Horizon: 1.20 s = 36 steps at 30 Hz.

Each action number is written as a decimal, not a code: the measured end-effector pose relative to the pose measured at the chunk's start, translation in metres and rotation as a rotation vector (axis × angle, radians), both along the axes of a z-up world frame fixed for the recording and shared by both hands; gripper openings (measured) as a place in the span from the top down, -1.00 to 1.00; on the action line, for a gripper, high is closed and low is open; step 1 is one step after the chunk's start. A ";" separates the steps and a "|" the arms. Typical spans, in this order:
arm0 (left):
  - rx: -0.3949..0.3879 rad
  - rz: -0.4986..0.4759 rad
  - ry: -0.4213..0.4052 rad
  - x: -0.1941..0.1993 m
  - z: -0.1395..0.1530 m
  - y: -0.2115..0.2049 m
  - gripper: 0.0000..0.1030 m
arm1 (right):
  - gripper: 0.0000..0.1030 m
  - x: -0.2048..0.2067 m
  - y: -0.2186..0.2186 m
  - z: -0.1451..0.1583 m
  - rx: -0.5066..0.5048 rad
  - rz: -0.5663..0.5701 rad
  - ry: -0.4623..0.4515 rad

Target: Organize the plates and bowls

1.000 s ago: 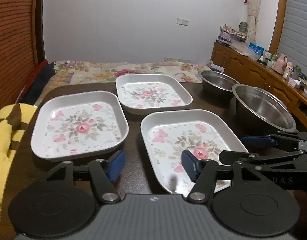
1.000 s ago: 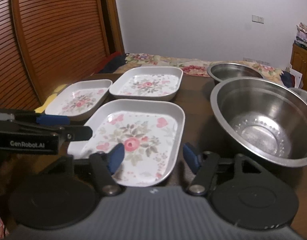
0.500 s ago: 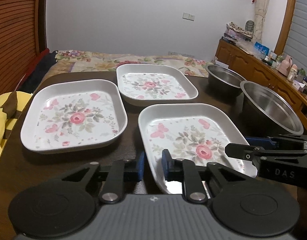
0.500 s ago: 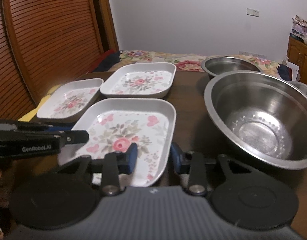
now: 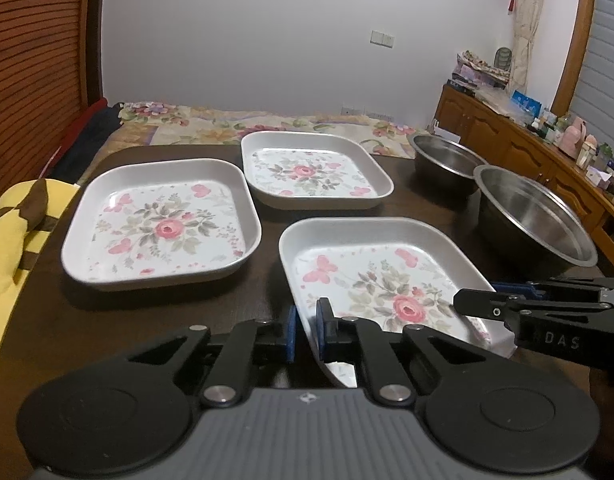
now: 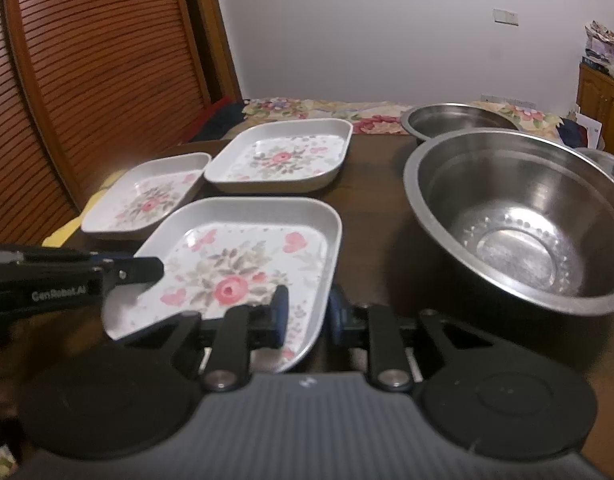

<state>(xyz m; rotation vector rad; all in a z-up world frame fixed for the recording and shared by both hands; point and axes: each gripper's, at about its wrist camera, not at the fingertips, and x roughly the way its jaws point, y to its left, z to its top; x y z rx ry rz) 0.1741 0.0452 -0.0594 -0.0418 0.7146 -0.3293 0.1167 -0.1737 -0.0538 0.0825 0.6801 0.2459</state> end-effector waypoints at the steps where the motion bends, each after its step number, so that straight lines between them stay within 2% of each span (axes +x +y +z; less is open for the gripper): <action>1: 0.001 0.001 -0.006 -0.005 0.002 0.001 0.79 | 0.55 -0.004 0.001 0.001 0.001 0.004 -0.004; 8: 0.008 0.003 -0.039 -0.037 0.010 0.004 0.79 | 0.55 -0.033 0.003 0.010 0.001 0.021 -0.035; 20: 0.013 -0.003 -0.053 -0.086 0.004 0.008 0.78 | 0.55 -0.047 0.004 0.009 -0.029 0.036 -0.061; 36: 0.036 0.008 -0.038 -0.100 -0.011 0.010 0.78 | 0.55 -0.064 0.014 -0.002 -0.039 0.034 -0.048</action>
